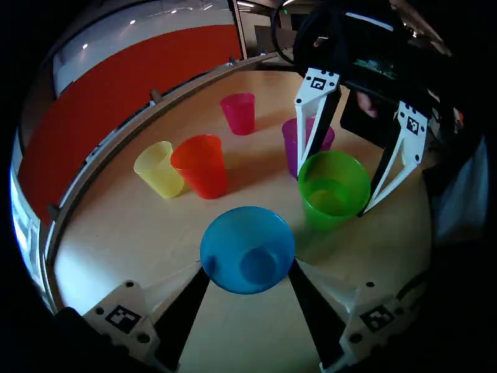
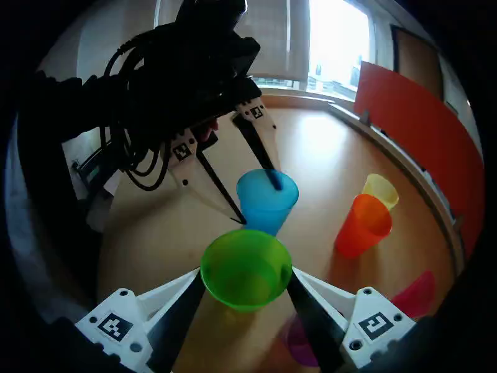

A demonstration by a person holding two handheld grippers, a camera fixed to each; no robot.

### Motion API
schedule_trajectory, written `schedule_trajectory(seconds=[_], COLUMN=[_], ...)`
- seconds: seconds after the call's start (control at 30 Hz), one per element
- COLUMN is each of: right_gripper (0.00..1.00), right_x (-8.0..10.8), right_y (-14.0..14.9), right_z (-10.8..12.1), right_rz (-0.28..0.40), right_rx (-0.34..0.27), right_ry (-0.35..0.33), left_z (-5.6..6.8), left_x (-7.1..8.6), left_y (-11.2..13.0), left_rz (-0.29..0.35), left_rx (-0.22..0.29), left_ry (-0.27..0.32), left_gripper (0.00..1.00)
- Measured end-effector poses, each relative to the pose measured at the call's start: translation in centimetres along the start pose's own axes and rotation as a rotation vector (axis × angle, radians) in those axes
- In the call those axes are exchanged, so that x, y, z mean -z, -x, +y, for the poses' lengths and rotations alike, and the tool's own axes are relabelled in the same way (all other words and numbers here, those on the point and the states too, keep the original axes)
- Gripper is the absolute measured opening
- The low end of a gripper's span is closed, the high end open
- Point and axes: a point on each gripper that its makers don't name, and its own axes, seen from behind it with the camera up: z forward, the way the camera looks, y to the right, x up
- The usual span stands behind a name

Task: Pour water

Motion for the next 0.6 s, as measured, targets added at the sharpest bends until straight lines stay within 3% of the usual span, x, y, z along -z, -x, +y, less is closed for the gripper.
schedule_trajectory(seconds=[0.6], right_gripper=[0.91], right_x=[0.02], right_y=[0.64], right_z=[0.03], right_rz=[-0.017], right_rx=[-0.002], right_ry=[0.001], left_z=[0.33], left_x=[-0.39], left_y=[0.09], left_rz=[-0.002], left_rx=[-0.003], left_ry=[0.004], left_gripper=[0.86])
